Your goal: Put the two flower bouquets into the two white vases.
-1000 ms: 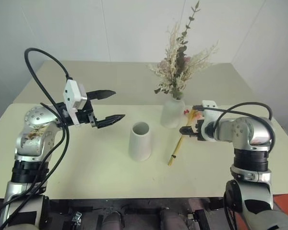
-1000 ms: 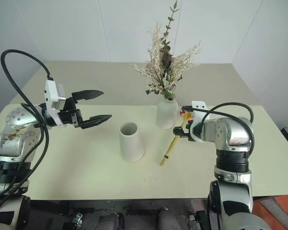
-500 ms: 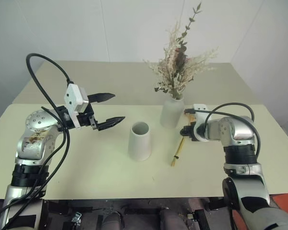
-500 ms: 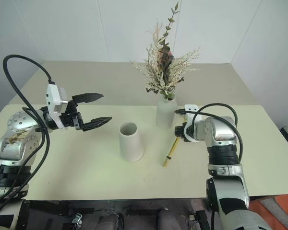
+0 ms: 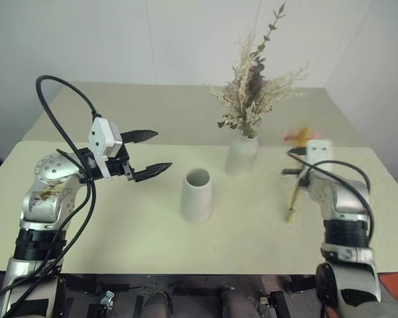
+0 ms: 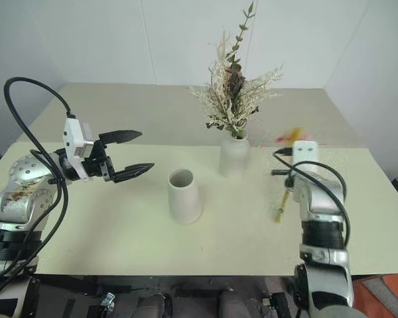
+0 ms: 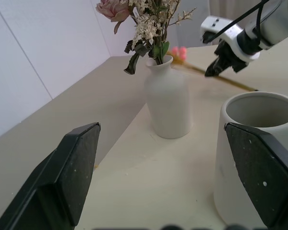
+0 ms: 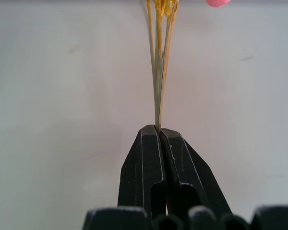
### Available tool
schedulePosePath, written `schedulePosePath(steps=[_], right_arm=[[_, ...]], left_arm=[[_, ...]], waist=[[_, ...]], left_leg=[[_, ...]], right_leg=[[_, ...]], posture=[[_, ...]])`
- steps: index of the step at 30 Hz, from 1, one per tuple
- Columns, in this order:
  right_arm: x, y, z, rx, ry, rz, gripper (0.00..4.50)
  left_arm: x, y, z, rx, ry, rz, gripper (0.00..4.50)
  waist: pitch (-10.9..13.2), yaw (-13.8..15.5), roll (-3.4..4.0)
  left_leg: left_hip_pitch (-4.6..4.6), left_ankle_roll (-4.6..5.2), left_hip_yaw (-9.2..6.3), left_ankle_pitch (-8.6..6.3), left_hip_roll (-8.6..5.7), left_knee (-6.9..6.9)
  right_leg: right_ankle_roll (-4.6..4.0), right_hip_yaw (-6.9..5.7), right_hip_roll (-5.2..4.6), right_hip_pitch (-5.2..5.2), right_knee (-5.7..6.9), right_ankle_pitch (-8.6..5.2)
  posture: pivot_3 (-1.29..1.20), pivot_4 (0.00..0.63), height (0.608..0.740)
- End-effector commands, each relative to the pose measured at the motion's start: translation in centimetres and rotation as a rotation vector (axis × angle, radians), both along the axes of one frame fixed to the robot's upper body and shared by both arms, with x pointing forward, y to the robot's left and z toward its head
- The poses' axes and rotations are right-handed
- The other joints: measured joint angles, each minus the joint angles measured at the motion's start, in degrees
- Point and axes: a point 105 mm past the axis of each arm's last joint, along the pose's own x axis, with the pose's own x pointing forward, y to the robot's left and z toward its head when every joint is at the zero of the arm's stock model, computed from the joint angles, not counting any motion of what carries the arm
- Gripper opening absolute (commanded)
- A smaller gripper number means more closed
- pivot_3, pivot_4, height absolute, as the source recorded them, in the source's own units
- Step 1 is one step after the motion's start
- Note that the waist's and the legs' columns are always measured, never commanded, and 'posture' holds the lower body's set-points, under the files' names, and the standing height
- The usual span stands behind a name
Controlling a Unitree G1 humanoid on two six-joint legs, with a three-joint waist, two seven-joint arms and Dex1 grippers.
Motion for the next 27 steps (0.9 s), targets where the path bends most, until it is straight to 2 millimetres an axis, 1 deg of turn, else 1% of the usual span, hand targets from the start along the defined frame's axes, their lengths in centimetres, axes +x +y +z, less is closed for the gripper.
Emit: schedulePosePath(steps=[1,2,3,4,5,6,8,10,13,14,16,18,20,23,27], right_arm=[[-2.8,-2.8,9.3,-0.180,-0.456,-0.151,0.03],[-3.3,-2.9,10.0,-0.188,-0.509,-0.160,0.03],[-4.5,-2.1,11.9,-0.124,-0.670,-0.090,0.03],[-5.7,-1.6,13.2,-0.084,-0.788,-0.041,0.03],[-6.7,-1.2,14.1,-0.056,-0.873,-0.009,0.03],[-7.3,-1.1,14.6,-0.041,-0.922,0.008,0.03],[-9.1,0.4,16.0,0.032,-1.041,0.132,0.03],[-10.9,3.3,17.5,0.145,-1.147,0.362,0.03],[-12.9,7.1,18.8,0.316,-1.207,0.654,0.03],[-13.3,7.8,18.9,0.348,-1.206,0.720,0.03],[-14.4,10.0,19.0,0.412,-1.203,0.888,0.03],[-14.8,11.6,18.9,0.464,-1.195,0.995,0.03],[-14.3,13.2,18.9,0.504,-1.188,1.067,0.03],[-13.2,15.8,19.6,0.536,-1.185,1.175,0.03],[-12.4,18.6,19.6,0.532,-1.161,1.281,0.03]], left_arm=[[0.0,0.4,1.5,0.010,-0.066,0.004,4.50],[0.1,0.4,1.5,0.010,-0.066,0.005,4.50],[0.3,0.5,1.6,0.010,-0.068,0.004,4.50],[0.4,0.5,1.7,0.010,-0.069,0.004,4.50],[0.5,0.5,1.7,0.010,-0.070,0.003,4.50],[0.5,0.6,1.8,0.010,-0.071,0.003,4.50],[0.8,0.6,1.9,0.009,-0.073,0.002,4.50],[0.9,0.6,2.0,0.012,-0.076,-0.001,4.50],[1.1,0.7,2.1,0.013,-0.077,-0.005,4.50],[1.1,0.7,2.1,0.013,-0.077,-0.006,4.50],[0.9,0.6,2.1,0.011,-0.070,-0.025,4.50],[0.5,0.4,2.1,0.007,-0.054,-0.050,4.50],[0.1,0.6,2.0,0.005,-0.035,-0.070,4.50],[-0.4,1.1,1.9,0.016,-0.024,-0.071,4.50],[-1.4,2.0,2.2,0.017,-0.016,-0.053,4.50]], waist=[[0.0,0.1,0.01],[0.0,0.0,0.01],[0.0,-0.2,0.01],[0.0,-0.2,0.00],[0.0,-0.3,0.00],[0.0,-0.4,0.00],[0.0,-0.5,0.00],[0.0,-0.5,0.01],[0.0,-0.8,0.01],[0.0,-0.9,0.01],[0.0,-0.9,0.01],[0.0,-0.9,0.01],[0.0,-1.0,0.01],[0.0,-1.3,0.03],[0.0,-1.1,0.03]], left_leg=[[0.01,0.00,0.00,0.00,0.00,0.00],[0.03,0.00,0.00,0.00,0.01,-0.01],[0.07,0.00,0.00,0.00,0.02,0.00],[0.10,0.00,-0.01,0.00,0.03,-0.01],[0.14,0.00,-0.02,0.00,0.05,-0.01],[0.21,0.01,-0.05,0.00,0.06,-0.03],[0.24,0.00,-0.04,0.00,0.06,-0.02],[0.25,0.00,-0.04,0.00,0.05,-0.01],[0.29,0.01,-0.04,0.00,0.08,-0.02],[0.29,0.01,-0.04,0.00,0.10,-0.02],[0.31,0.01,-0.05,0.00,0.10,-0.02],[0.36,0.01,-0.05,0.00,0.10,-0.02],[0.39,0.01,-0.05,0.00,0.10,-0.02],[0.45,0.01,-0.04,0.00,0.10,-0.01],[0.44,0.02,-0.09,0.01,0.15,-0.03]], right_leg=[[0.00,0.00,0.00,0.00,0.03,0.00],[0.00,0.00,0.01,0.00,0.04,0.00],[0.00,0.00,0.04,0.01,0.05,0.00],[0.00,0.01,0.04,0.03,0.04,0.00],[0.01,0.01,0.07,0.05,0.04,-0.01],[0.02,0.00,0.08,0.14,0.03,-0.01],[0.02,0.01,0.07,0.19,0.03,-0.01],[0.00,0.02,0.05,0.22,0.03,0.00],[-0.01,0.01,0.08,0.23,0.06,0.00],[-0.01,0.00,0.08,0.23,0.06,0.00],[-0.01,0.00,0.07,0.28,0.04,0.00],[-0.02,-0.02,0.06,0.36,0.01,0.00],[-0.02,-0.01,0.06,0.38,0.01,-0.01],[-0.03,0.01,0.09,0.36,0.06,-0.01],[-0.10,-0.03,0.15,0.31,0.10,-0.04]], posture=[[0.00,0.150,0.740],[0.00,0.150,0.740],[0.00,0.150,0.740],[0.00,0.150,0.740],[0.00,0.150,0.740],[0.00,0.150,0.740],[0.00,0.150,0.740],[0.00,0.150,0.740],[0.00,0.150,0.740],[0.00,0.150,0.740],[0.00,0.150,0.740],[0.00,0.150,0.740],[0.00,0.150,0.740],[0.00,0.150,0.740],[0.00,0.150,0.740]])
